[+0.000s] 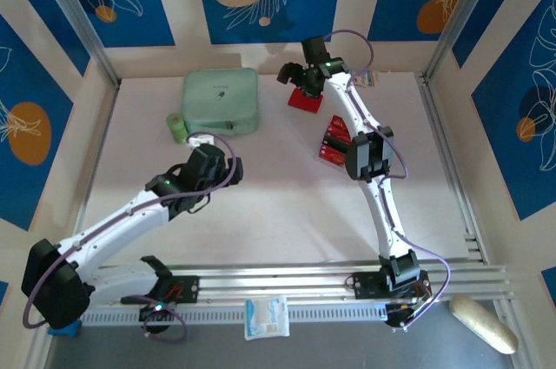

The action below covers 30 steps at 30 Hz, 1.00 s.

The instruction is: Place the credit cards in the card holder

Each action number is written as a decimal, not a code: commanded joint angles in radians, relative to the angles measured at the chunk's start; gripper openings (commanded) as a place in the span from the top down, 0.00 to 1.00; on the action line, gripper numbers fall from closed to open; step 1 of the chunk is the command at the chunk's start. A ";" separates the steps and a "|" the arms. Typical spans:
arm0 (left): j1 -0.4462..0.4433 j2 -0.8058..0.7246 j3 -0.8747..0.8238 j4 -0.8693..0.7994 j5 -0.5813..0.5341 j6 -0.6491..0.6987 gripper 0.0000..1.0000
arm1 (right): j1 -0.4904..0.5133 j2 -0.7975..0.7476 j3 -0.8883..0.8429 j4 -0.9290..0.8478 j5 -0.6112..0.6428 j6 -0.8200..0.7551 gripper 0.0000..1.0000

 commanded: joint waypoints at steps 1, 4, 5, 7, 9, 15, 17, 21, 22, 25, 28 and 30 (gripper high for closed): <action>0.013 0.012 0.033 0.034 0.041 0.026 0.00 | -0.008 -0.009 -0.050 0.034 0.003 0.035 0.10; 0.013 0.020 0.029 0.049 0.067 0.020 0.00 | -0.001 0.016 -0.066 0.063 0.014 0.040 0.10; 0.013 0.022 0.029 0.052 0.072 0.017 0.00 | 0.002 0.029 -0.059 0.063 0.015 0.044 0.10; 0.013 0.026 0.025 0.060 0.086 0.013 0.00 | 0.010 0.052 -0.048 0.063 0.021 0.052 0.10; 0.013 0.026 0.023 0.064 0.096 0.006 0.00 | 0.019 0.072 -0.038 0.063 0.028 0.058 0.11; 0.013 0.013 0.004 0.077 0.113 -0.010 0.00 | 0.035 0.109 -0.025 0.067 0.066 0.092 0.13; 0.013 0.008 0.000 0.079 0.118 -0.012 0.00 | 0.038 0.117 -0.022 0.067 0.080 0.100 0.13; 0.013 -0.002 -0.005 0.084 0.121 -0.015 0.00 | 0.041 0.135 -0.022 0.063 0.074 0.119 0.15; 0.013 -0.005 -0.007 0.084 0.122 -0.015 0.00 | 0.041 0.138 -0.022 0.060 0.069 0.120 0.15; 0.013 -0.010 -0.014 0.090 0.121 -0.016 0.00 | 0.047 0.137 -0.022 0.051 0.067 0.108 0.16; 0.013 -0.010 -0.015 0.094 0.123 -0.017 0.00 | 0.049 0.126 -0.021 0.036 0.077 0.100 0.16; 0.013 -0.006 -0.015 0.097 0.128 -0.018 0.00 | 0.050 0.112 -0.023 0.036 0.063 0.097 0.17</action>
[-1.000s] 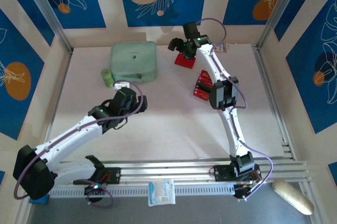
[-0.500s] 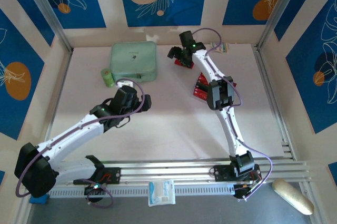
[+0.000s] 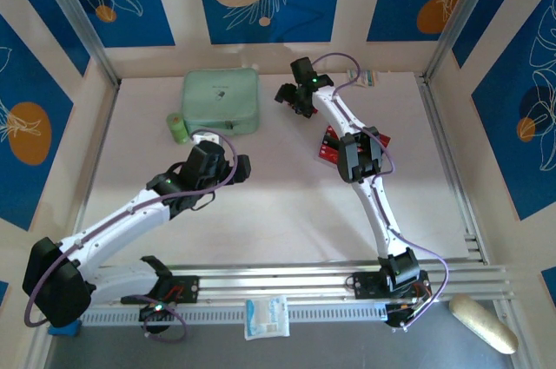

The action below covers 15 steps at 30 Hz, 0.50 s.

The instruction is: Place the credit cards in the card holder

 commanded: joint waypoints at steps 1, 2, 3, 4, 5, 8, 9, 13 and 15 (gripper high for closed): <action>0.011 -0.011 -0.015 0.024 0.018 -0.011 0.00 | 0.008 -0.023 0.027 -0.030 -0.017 -0.003 0.17; 0.011 -0.008 -0.015 0.027 0.018 -0.008 0.00 | 0.008 -0.035 0.026 -0.028 -0.029 -0.009 0.17; 0.011 -0.004 -0.014 0.026 0.018 -0.006 0.00 | 0.010 -0.050 0.026 -0.023 -0.043 -0.020 0.17; 0.011 0.003 -0.011 0.028 0.018 -0.005 0.00 | 0.012 -0.065 0.026 -0.023 -0.049 -0.035 0.17; 0.010 0.009 -0.009 0.030 0.019 -0.004 0.00 | 0.012 -0.077 0.026 -0.023 -0.050 -0.047 0.17; 0.011 0.030 -0.003 0.040 0.025 -0.005 0.00 | 0.015 -0.112 0.020 -0.052 -0.052 -0.064 0.17; 0.011 0.036 -0.001 0.043 0.027 -0.007 0.00 | 0.019 -0.125 0.006 -0.059 -0.053 -0.071 0.17; 0.011 0.056 0.001 0.053 0.037 -0.011 0.00 | 0.057 -0.200 -0.111 -0.064 -0.013 -0.118 0.17; 0.010 0.068 0.008 0.052 0.038 -0.008 0.00 | 0.078 -0.248 -0.190 -0.056 0.013 -0.139 0.17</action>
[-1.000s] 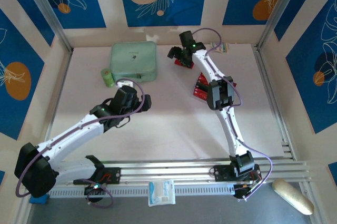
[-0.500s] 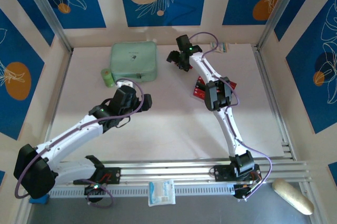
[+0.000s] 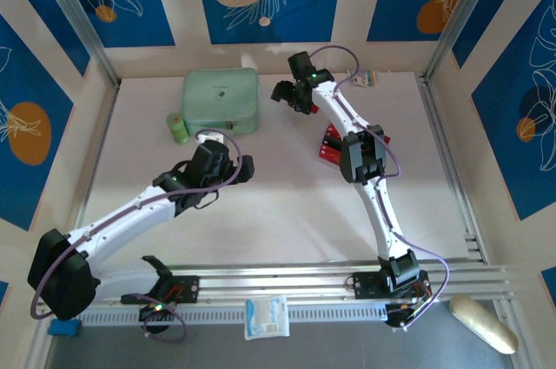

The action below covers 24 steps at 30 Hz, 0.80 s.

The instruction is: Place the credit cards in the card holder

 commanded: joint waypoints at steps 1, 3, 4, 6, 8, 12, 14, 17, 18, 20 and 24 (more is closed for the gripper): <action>0.009 0.017 0.012 0.015 0.017 -0.007 0.00 | 0.053 -0.123 -0.112 -0.019 0.040 -0.063 0.17; 0.011 0.027 0.022 0.010 0.017 -0.001 0.00 | 0.074 -0.194 -0.226 0.016 0.075 -0.070 0.17; 0.011 0.029 0.026 0.010 0.018 -0.001 0.00 | 0.080 -0.234 -0.295 0.047 0.080 -0.069 0.17; 0.011 0.033 0.031 0.009 0.018 0.003 0.00 | 0.089 -0.303 -0.421 0.098 0.087 -0.058 0.16; 0.011 0.034 0.037 0.008 0.019 0.003 0.00 | 0.096 -0.365 -0.533 0.134 0.091 -0.040 0.16; 0.011 0.042 0.047 0.003 0.019 0.005 0.00 | 0.096 -0.452 -0.714 0.190 0.098 -0.015 0.16; 0.011 0.046 0.051 0.001 0.020 0.003 0.00 | 0.093 -0.476 -0.772 0.202 0.102 -0.009 0.16; 0.011 0.046 0.055 -0.001 0.021 0.001 0.00 | 0.087 -0.505 -0.849 0.219 0.113 -0.001 0.16; 0.011 0.046 0.055 -0.002 0.023 0.000 0.00 | 0.083 -0.515 -0.873 0.224 0.118 0.000 0.16; 0.010 0.046 0.055 -0.004 0.026 -0.004 0.00 | 0.076 -0.534 -0.914 0.234 0.136 -0.004 0.16; 0.010 0.044 0.055 -0.005 0.033 -0.015 0.00 | 0.043 -0.573 -0.985 0.249 0.160 -0.005 0.16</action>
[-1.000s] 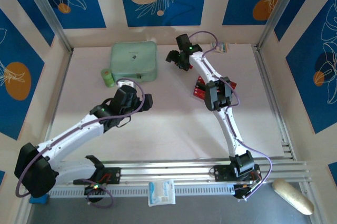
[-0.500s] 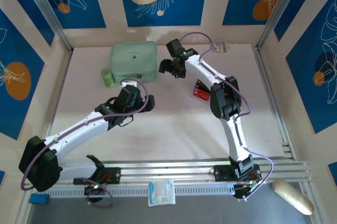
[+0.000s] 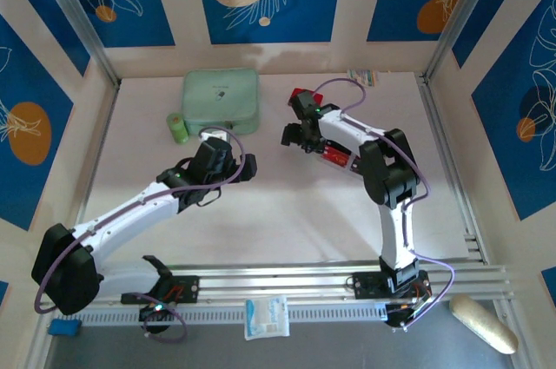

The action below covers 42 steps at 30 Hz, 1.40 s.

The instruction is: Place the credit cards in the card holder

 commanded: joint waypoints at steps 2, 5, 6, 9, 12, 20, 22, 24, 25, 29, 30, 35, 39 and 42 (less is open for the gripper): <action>0.011 0.008 0.027 -0.006 0.018 -0.020 0.00 | -0.050 -0.079 -0.066 0.021 0.051 0.013 0.16; 0.011 0.009 0.024 -0.004 0.023 -0.024 0.00 | -0.093 -0.104 -0.100 0.027 0.061 0.002 0.16; 0.010 0.010 0.023 -0.002 0.023 -0.024 0.00 | -0.110 -0.112 -0.107 0.029 0.060 -0.002 0.16; 0.010 0.016 0.018 0.001 0.025 -0.024 0.00 | -0.145 -0.128 -0.106 0.023 0.028 -0.023 0.16; 0.011 0.027 0.012 0.006 0.022 -0.020 0.00 | -0.147 -0.156 -0.097 0.045 -0.016 -0.057 0.16; 0.011 0.095 0.011 0.030 0.025 0.000 0.00 | -0.148 -0.058 0.085 0.013 -0.045 0.063 0.22; 0.010 0.111 0.018 0.033 0.024 0.007 0.00 | -0.156 -0.024 0.125 0.021 -0.052 0.114 0.24; 0.011 0.123 0.027 0.033 0.026 0.013 0.00 | -0.165 0.010 0.156 0.030 -0.065 0.155 0.30; 0.011 0.126 0.031 0.030 0.027 0.015 0.00 | -0.171 0.028 0.176 0.035 -0.077 0.175 0.34; 0.010 0.129 0.046 0.022 0.025 0.024 0.00 | -0.184 0.100 0.246 0.034 -0.092 0.234 0.51; 0.010 0.128 0.050 0.017 0.024 0.026 0.00 | -0.186 0.115 0.260 0.034 -0.092 0.245 0.55; 0.010 0.126 0.061 0.008 0.031 0.032 0.00 | -0.191 0.175 0.321 0.017 -0.076 0.280 0.54; 0.009 0.126 0.064 0.012 0.041 0.031 0.00 | -0.193 0.222 0.375 -0.010 -0.063 0.289 0.53; 0.009 0.127 0.064 0.017 0.048 0.028 0.00 | -0.196 0.258 0.420 -0.033 -0.058 0.294 0.53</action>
